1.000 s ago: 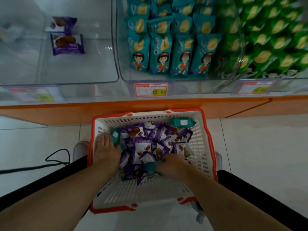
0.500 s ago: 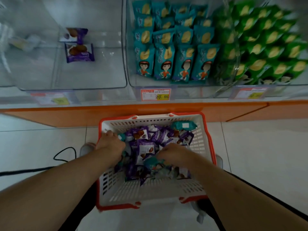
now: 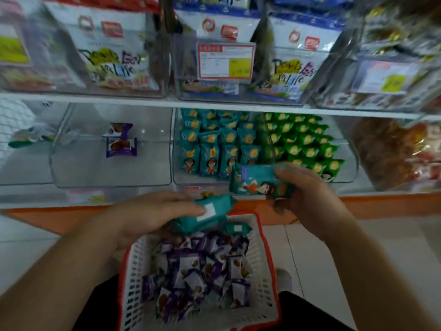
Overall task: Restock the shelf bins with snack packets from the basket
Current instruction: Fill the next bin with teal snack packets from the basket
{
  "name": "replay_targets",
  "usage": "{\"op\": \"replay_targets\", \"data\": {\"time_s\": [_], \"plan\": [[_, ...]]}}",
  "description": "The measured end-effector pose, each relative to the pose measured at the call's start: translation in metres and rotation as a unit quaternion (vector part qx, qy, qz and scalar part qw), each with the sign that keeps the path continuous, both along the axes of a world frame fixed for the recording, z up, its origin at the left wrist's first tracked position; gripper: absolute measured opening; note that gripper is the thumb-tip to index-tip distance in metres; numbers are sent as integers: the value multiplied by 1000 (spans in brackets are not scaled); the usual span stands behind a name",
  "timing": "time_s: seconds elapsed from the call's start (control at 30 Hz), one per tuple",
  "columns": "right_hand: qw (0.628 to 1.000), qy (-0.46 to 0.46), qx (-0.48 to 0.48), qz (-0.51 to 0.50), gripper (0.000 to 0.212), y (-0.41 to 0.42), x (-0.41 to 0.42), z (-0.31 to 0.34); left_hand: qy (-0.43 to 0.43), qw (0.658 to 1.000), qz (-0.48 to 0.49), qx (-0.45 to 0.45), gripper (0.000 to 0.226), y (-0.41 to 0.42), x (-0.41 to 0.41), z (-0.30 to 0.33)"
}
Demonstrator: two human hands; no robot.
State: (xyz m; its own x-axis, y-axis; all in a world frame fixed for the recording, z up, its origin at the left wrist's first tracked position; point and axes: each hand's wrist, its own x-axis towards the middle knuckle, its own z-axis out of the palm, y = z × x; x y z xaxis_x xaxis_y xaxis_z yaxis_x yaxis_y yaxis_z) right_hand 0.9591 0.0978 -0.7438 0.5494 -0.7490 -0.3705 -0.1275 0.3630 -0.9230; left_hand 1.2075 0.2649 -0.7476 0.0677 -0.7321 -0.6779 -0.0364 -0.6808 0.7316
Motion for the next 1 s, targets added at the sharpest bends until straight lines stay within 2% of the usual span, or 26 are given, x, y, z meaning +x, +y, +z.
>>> {"op": "replay_targets", "data": {"time_s": [0.07,0.13,0.2,0.27,0.4,0.47,0.63,0.83,0.9,0.93,1.0], "plan": [[997,-6,-51,-58,28,-9,5,12,34,997,56,-35,43,-11,0,1],[981,82,-153,-84,30,-19,19,15,63,990,109,-65,46,-23,1,-3],[937,219,-264,-69,38,-30,37,15,83,980,165,-80,52,-38,2,-7],[886,316,-340,-17,43,-40,56,13,100,969,204,-96,56,-51,4,-9],[774,422,-460,106,48,-55,83,-13,108,958,240,-112,56,-72,10,-15],[747,445,-475,132,51,-59,89,-32,120,956,244,-110,58,-79,11,-20],[727,474,-483,116,23,-64,90,-60,174,949,234,-120,55,-92,14,-24],[734,481,-460,134,44,-55,97,-58,202,941,236,-133,50,-96,18,-25],[763,432,-469,107,42,-58,96,-48,218,937,238,-136,50,-97,18,-25],[789,397,-463,74,36,-59,96,-41,230,933,240,-139,51,-97,18,-25],[865,326,-380,11,29,-60,96,-31,258,925,241,-141,53,-97,18,-24]]}}
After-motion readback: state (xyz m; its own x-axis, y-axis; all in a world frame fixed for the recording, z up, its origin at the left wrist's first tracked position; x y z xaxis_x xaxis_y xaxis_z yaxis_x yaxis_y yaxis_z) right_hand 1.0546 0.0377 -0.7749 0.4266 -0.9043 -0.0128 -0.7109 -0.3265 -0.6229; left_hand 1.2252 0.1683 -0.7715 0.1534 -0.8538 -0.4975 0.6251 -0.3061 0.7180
